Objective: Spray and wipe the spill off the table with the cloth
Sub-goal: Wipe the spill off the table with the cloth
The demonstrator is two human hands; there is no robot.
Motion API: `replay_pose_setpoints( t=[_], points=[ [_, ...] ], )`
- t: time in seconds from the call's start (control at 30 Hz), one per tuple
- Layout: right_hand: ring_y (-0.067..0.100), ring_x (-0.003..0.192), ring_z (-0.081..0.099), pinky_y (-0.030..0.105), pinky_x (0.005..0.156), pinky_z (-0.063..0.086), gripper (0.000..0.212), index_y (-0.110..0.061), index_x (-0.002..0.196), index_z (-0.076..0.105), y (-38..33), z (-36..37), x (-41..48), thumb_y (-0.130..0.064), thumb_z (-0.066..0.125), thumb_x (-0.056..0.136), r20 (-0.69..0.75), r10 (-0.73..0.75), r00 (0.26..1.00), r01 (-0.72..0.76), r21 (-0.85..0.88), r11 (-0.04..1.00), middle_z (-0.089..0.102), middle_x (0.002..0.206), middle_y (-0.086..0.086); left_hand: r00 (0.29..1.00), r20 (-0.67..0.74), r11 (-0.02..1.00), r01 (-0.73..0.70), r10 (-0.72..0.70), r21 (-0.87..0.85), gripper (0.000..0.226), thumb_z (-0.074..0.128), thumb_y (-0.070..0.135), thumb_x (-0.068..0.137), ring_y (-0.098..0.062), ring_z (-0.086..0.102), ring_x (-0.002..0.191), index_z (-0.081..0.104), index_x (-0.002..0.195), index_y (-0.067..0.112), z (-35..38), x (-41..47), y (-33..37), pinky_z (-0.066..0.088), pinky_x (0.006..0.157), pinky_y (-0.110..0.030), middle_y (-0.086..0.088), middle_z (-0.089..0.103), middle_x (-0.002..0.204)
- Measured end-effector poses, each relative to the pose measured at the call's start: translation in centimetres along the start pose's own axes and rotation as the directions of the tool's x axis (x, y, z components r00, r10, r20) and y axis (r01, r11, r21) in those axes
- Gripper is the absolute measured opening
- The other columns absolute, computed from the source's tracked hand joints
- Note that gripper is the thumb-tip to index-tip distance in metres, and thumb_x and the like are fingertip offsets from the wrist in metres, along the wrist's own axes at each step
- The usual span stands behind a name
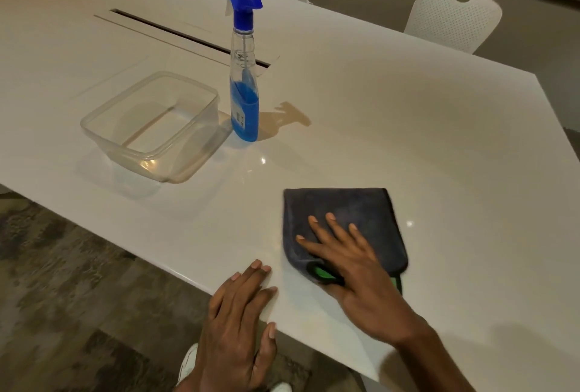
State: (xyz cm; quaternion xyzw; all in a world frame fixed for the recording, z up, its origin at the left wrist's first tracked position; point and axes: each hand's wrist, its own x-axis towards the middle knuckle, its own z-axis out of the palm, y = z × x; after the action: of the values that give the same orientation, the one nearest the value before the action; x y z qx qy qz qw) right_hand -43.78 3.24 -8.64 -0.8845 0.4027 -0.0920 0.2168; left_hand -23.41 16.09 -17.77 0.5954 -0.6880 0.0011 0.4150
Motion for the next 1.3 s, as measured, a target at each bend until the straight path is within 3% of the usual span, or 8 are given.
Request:
replay_pose_setpoints(
  t=[0.23, 0.4, 0.6, 0.77, 0.93, 1.07, 1.17, 1.3],
  points=[
    [0.007, 0.157, -0.016, 0.049, 0.129, 0.002, 0.082, -0.047, 0.159, 0.013, -1.6, 1.0, -1.1, -0.026, 0.058, 0.094, -0.033, 0.046, 0.998, -0.051, -0.148, 0.988, -0.004, 0.171, -0.021, 1.000, 0.031, 1.000, -0.002, 0.001, 0.025, 0.045, 0.035, 0.044, 0.110, -0.012, 0.033, 0.163, 0.059, 0.135, 0.015, -0.1, 0.0, 0.0, 0.022, 0.133, -0.033, -0.009, 0.059, 0.154],
    [0.003, 0.157, -0.013, 0.049, 0.129, 0.005, 0.086, -0.053, 0.157, 0.017, 1.2, -0.1, -6.8, -0.025, 0.062, 0.089, -0.073, 0.170, 0.983, -0.177, -0.107, 0.978, -0.002, 0.170, -0.026, 1.000, -0.010, 1.000, 0.001, -0.001, 0.022, 0.047, 0.035, 0.042, 0.110, -0.024, 0.048, 0.154, 0.063, 0.131, 0.010, 0.2, -0.1, 0.3, 0.029, 0.128, -0.039, -0.017, 0.065, 0.149],
    [0.002, 0.158, -0.001, 0.054, 0.128, 0.009, 0.067, -0.052, 0.154, 0.031, 6.5, -2.7, -12.5, -0.033, 0.050, 0.092, -0.253, 0.454, 0.854, -0.470, -0.006, 0.883, 0.011, 0.169, -0.025, 0.999, -0.006, 0.999, -0.035, 0.035, 0.018, 0.045, 0.036, 0.038, 0.109, -0.029, 0.049, 0.152, 0.062, 0.131, 0.009, -0.3, 0.5, 0.6, 0.029, 0.128, -0.038, -0.018, 0.065, 0.148],
    [0.005, 0.158, -0.007, 0.051, 0.129, 0.004, 0.069, -0.050, 0.157, 0.024, 5.3, -0.9, -11.9, -0.038, 0.053, 0.095, -0.317, 0.519, 0.794, -0.554, -0.025, 0.832, 0.007, 0.170, -0.022, 0.999, -0.030, 0.999, -0.044, 0.045, 0.023, 0.043, 0.035, 0.037, 0.109, -0.029, 0.054, 0.148, 0.062, 0.131, 0.011, -0.2, 0.6, 0.8, 0.033, 0.126, -0.040, -0.016, 0.066, 0.147],
    [0.014, 0.157, -0.021, 0.051, 0.128, -0.003, 0.070, -0.049, 0.159, 0.009, 1.5, 0.4, -7.6, -0.038, 0.047, 0.100, -0.206, 0.466, 0.860, -0.497, -0.133, 0.858, -0.014, 0.168, -0.020, 0.997, -0.066, 0.998, -0.046, 0.049, 0.043, 0.044, 0.033, 0.041, 0.110, -0.029, 0.057, 0.146, 0.063, 0.128, 0.014, 0.7, 0.5, 0.2, 0.037, 0.124, -0.042, -0.015, 0.069, 0.143],
    [0.014, 0.157, -0.020, 0.051, 0.128, -0.006, 0.075, -0.045, 0.160, 0.013, -2.5, 1.0, -3.0, -0.033, 0.048, 0.095, -0.124, 0.305, 0.944, -0.320, -0.130, 0.939, -0.008, 0.171, -0.018, 0.997, -0.063, 0.997, -0.028, 0.032, 0.069, 0.049, 0.034, 0.044, 0.110, -0.027, 0.056, 0.146, 0.069, 0.122, 0.011, 0.9, 0.3, -0.5, 0.043, 0.117, -0.050, -0.017, 0.071, 0.141],
    [0.015, 0.158, -0.019, 0.051, 0.128, -0.006, 0.076, -0.042, 0.160, 0.017, -4.4, 1.2, -0.1, -0.027, 0.051, 0.094, -0.072, 0.178, 0.981, -0.186, -0.128, 0.974, -0.003, 0.172, -0.015, 1.000, 0.007, 1.000, -0.012, 0.011, 0.019, 0.059, 0.034, 0.047, 0.111, -0.018, 0.045, 0.153, 0.077, 0.114, 0.006, 0.9, 0.3, -0.7, 0.031, 0.128, -0.037, -0.013, 0.068, 0.142],
    [0.013, 0.157, -0.020, 0.050, 0.128, -0.007, 0.079, -0.044, 0.160, 0.013, -4.6, 1.2, 0.4, -0.027, 0.053, 0.094, -0.025, 0.102, 0.994, -0.105, -0.163, 0.981, -0.004, 0.173, -0.015, 0.943, 0.200, 0.914, -0.311, 0.264, 0.260, 0.058, 0.027, 0.051, 0.113, -0.016, 0.019, 0.169, 0.069, 0.125, 0.013, -0.2, 1.5, -4.1, 0.022, 0.130, -0.029, -0.015, 0.065, 0.146]
  ],
)
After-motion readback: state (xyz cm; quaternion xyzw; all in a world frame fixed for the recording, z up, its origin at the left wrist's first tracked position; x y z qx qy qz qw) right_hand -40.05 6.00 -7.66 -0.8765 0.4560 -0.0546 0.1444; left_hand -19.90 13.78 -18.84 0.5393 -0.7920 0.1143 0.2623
